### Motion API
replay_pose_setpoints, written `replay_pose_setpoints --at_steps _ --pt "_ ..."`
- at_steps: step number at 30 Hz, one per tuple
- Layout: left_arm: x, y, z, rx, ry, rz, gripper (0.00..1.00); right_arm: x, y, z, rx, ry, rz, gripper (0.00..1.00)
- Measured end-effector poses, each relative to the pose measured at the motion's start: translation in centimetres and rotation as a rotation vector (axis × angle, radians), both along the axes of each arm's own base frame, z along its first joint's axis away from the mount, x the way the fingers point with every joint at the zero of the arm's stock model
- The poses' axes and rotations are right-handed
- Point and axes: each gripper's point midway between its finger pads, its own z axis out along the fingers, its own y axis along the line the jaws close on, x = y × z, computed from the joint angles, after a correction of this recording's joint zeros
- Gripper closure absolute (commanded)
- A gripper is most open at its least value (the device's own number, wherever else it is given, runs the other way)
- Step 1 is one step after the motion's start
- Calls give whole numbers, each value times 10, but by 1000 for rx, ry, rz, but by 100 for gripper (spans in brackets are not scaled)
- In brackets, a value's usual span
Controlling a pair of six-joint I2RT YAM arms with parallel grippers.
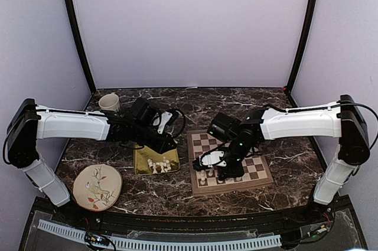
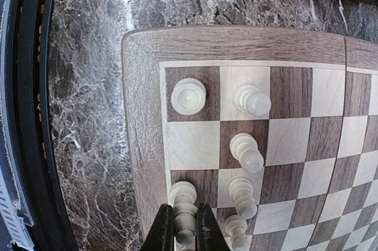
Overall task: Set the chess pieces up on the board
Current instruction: Place the bishop on c1.
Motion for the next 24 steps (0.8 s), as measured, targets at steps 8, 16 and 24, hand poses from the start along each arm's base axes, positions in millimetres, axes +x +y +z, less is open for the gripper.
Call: replay_pose_setpoints --at_steps 8,16,24 --pt "-1 0 0 -1 2 -2 97 2 -1 -6 -12 -10 -4 93" --pt "-2 1 -3 2 8 -4 96 5 -1 -8 -14 -25 -13 75" --pt "-4 -1 -2 -6 16 -16 96 3 -3 -9 -24 -15 -12 68"
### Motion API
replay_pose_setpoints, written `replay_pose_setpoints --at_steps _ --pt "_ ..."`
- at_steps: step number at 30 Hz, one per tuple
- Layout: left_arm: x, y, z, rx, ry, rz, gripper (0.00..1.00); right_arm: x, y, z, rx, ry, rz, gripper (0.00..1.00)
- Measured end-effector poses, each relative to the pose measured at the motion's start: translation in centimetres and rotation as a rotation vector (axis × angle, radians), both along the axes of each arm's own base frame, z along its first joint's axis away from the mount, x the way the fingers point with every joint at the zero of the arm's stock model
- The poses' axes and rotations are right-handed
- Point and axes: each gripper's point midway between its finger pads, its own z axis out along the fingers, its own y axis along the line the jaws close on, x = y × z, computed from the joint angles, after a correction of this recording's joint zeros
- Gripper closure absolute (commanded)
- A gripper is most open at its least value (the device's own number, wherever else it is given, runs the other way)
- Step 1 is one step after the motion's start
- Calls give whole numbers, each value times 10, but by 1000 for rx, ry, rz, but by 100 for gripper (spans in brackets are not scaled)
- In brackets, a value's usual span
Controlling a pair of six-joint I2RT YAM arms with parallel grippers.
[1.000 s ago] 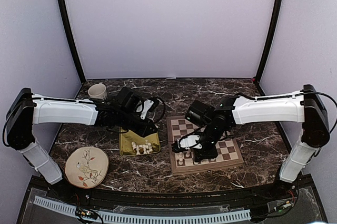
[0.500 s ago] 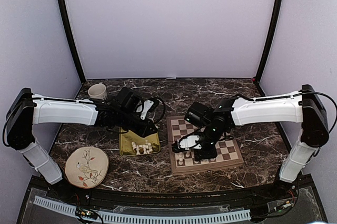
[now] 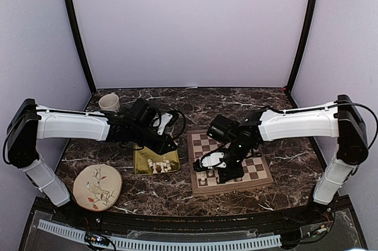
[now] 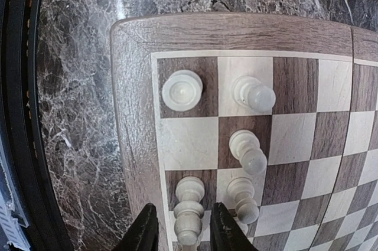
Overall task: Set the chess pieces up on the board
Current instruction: Place the bishop on c1, then pass from the left arm to the right
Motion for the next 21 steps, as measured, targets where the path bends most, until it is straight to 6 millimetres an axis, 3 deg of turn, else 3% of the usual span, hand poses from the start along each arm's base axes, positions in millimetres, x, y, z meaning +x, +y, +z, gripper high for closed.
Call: replay_pose_setpoints --at_steps 5,14,18,21 --pt "-7 -6 2 -6 38 -43 96 4 5 20 21 -4 7 65" --pt "-19 -42 16 -88 165 -206 94 44 29 114 274 -115 17 56" --pt "-33 -55 19 -142 255 -285 93 52 31 130 322 -181 50 54" --pt "-45 -62 23 -188 327 -342 93 54 34 132 333 -207 80 54"
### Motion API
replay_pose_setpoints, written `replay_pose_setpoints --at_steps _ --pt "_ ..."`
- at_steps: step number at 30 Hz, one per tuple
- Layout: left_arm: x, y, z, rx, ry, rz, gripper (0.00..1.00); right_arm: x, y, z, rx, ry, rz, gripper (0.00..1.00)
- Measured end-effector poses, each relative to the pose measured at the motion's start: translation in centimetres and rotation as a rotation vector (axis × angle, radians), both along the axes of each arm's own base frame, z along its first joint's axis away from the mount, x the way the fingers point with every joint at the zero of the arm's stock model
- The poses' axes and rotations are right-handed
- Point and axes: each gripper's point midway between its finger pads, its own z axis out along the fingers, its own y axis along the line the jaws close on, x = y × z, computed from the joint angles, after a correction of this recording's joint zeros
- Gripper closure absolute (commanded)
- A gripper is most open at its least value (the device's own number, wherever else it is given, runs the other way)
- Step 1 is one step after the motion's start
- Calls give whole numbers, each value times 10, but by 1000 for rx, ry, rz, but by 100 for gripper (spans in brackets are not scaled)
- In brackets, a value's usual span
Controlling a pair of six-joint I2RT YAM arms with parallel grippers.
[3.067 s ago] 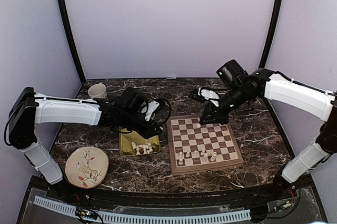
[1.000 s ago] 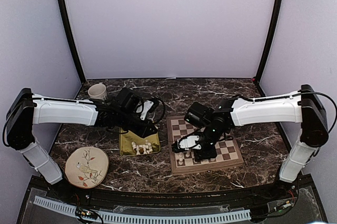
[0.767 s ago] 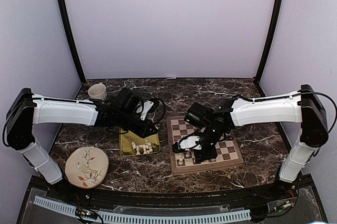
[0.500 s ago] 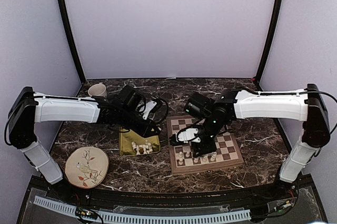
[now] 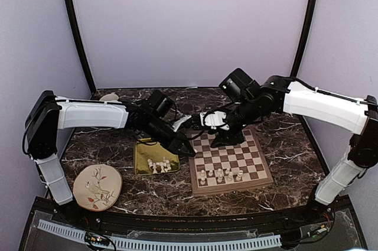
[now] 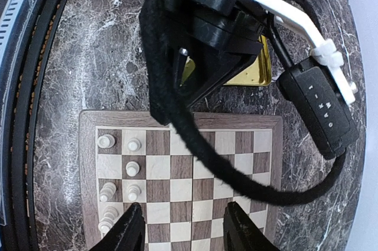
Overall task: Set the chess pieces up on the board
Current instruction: Pass from the left arm to the right
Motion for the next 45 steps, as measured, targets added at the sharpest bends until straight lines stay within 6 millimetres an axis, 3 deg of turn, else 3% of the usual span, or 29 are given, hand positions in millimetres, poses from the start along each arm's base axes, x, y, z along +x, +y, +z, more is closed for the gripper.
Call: replay_pose_setpoints --at_steps 4,8,18,35,40,45 --pt "-9 -6 5 -33 76 -41 92 0 4 -3 -11 -27 30 54" --pt "-6 -15 8 -42 147 -34 91 -3 8 -14 -35 -23 50 54" --pt "-19 -21 -3 -61 392 -59 90 -10 5 -36 -82 -38 90 51" --pt "-34 -22 19 -122 534 -118 90 -27 22 -52 -117 -85 180 53" --pt "-37 -22 22 -132 554 -131 90 -30 27 -57 -124 -85 193 61" --pt "-38 -22 24 -138 566 -137 89 -29 29 -58 -122 -95 192 77"
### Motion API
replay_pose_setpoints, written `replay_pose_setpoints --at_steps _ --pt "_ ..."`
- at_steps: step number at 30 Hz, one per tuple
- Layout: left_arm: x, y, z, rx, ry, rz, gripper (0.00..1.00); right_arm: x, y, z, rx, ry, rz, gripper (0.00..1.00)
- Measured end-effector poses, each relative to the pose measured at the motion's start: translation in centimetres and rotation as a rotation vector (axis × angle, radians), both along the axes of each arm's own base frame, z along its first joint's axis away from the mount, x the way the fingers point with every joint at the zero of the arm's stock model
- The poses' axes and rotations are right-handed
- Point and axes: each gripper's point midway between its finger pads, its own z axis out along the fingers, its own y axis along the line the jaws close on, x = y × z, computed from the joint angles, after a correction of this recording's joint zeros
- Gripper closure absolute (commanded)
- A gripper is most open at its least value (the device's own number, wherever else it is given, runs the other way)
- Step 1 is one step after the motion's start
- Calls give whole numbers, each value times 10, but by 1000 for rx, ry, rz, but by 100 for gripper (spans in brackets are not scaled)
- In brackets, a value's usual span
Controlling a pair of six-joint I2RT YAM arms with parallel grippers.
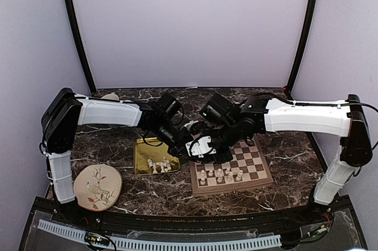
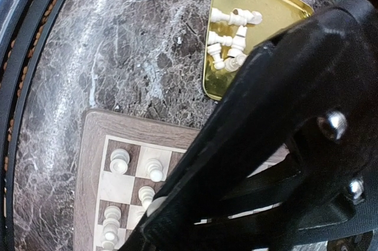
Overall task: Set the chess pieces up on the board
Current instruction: Pass from the left arm to the right, then pass from the right arm to the left
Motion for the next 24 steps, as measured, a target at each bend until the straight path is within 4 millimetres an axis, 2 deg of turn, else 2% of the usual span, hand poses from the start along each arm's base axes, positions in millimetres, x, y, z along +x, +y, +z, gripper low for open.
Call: replay_pose_setpoints --at_steps 7,13,19,24 --pt "-1 0 1 3 15 1 81 1 -1 -1 -5 1 -16 88" --pt "2 0 -3 18 12 12 60 1 -4 -6 -9 17 -39 89" --pt "8 -2 -5 41 -25 36 57 7 -12 -10 31 98 -104 89" --pt "27 3 -2 67 -152 127 58 17 -30 5 112 187 -189 89"
